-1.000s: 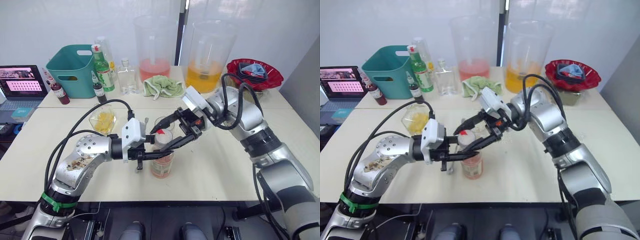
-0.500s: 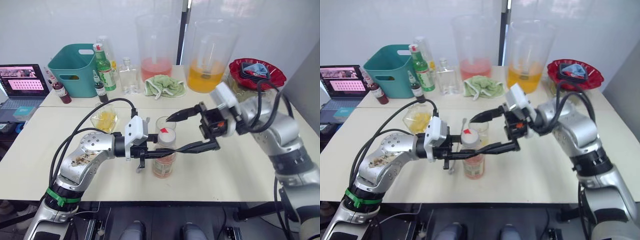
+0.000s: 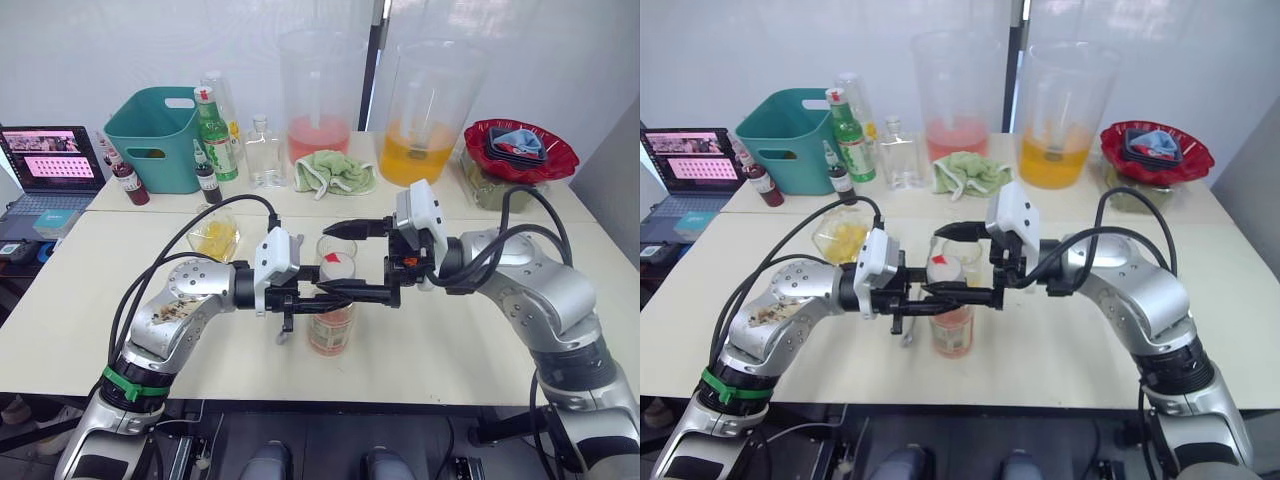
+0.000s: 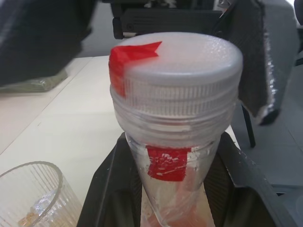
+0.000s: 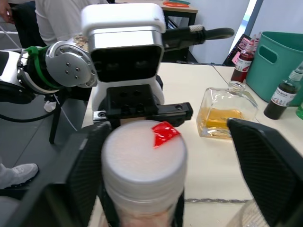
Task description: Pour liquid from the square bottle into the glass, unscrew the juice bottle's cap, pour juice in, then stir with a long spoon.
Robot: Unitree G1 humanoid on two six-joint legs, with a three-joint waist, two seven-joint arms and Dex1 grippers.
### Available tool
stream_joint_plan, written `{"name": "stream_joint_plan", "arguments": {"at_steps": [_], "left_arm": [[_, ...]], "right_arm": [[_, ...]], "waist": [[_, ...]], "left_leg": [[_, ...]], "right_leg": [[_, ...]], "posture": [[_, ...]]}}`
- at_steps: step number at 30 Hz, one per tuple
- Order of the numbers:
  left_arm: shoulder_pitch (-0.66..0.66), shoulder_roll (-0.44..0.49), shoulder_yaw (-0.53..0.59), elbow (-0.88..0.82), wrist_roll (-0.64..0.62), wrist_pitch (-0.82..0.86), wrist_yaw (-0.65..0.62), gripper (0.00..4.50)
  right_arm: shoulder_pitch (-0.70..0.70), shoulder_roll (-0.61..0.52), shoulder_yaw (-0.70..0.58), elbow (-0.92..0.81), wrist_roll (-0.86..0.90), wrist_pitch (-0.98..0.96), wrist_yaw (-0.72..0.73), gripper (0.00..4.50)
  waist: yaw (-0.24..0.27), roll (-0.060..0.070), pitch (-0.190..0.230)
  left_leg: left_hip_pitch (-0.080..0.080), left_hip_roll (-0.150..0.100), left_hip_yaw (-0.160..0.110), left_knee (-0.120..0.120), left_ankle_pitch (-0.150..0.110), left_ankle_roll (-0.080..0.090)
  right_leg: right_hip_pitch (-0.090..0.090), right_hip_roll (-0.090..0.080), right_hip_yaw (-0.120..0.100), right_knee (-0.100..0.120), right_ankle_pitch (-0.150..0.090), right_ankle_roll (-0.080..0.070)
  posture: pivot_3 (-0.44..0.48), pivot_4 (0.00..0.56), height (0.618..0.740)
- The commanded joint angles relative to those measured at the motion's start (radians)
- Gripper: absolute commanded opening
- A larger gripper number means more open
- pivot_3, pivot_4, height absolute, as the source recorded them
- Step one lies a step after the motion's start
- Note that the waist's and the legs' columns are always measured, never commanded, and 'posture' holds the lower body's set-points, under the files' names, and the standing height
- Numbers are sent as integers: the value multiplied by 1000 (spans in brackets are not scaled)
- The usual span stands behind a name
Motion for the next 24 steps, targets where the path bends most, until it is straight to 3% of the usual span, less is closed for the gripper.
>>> {"name": "stream_joint_plan", "arguments": {"at_steps": [1, 4, 12, 18, 20, 24], "left_arm": [[23, 10, -26, -6, 29, 12, -2, 1320], [39, 18, -16, -24, 28, 19, 11, 1320], [76, 58, 14, -74, 23, 41, 37, 1320], [101, 80, 21, -112, 17, 58, 57, 1320], [110, 87, 27, -123, 14, 61, 63, 1320], [119, 87, 30, -128, 9, 65, 64, 1320]], "right_arm": [[-13, 5, -25, -10, 1, -8, 26, 2643], [-30, 13, -7, 18, -6, -36, 102, 1730], [-247, 69, 119, 401, -80, -311, 639, 1715], [-476, 54, 296, 667, -2, -427, 674, 1715], [-512, 21, 341, 681, 48, -432, 674, 2739], [-534, -30, 345, 665, 117, -386, 674, 4087]], "waist": [[-1, 0, 0], [-4, 0, 0], [-17, 0, 0], [-22, 0, 0], [-23, 0, 0], [-20, 0, 0]], "left_leg": [[0, 0, 0, 0, 0, 0], [0, 0, 0, 0, 0, 0], [1, 0, 1, 0, 0, 0], [2, 1, 0, -2, 0, 0], [2, 1, -1, -2, 0, 0], [1, 1, -1, -2, 0, 0]], "right_leg": [[0, 0, 0, 0, 0, 0], [0, 0, 0, 0, 0, 0], [0, 1, 0, 0, 0, 0], [-1, 1, 0, 1, 0, 0], [-1, 1, 0, 1, 0, 0], [-1, 1, 0, 1, 0, 0]], "posture": [[0, 150, 740], [0, 150, 740], [0, 150, 740], [0, 150, 740], [0, 150, 740], [0, 150, 740]]}}
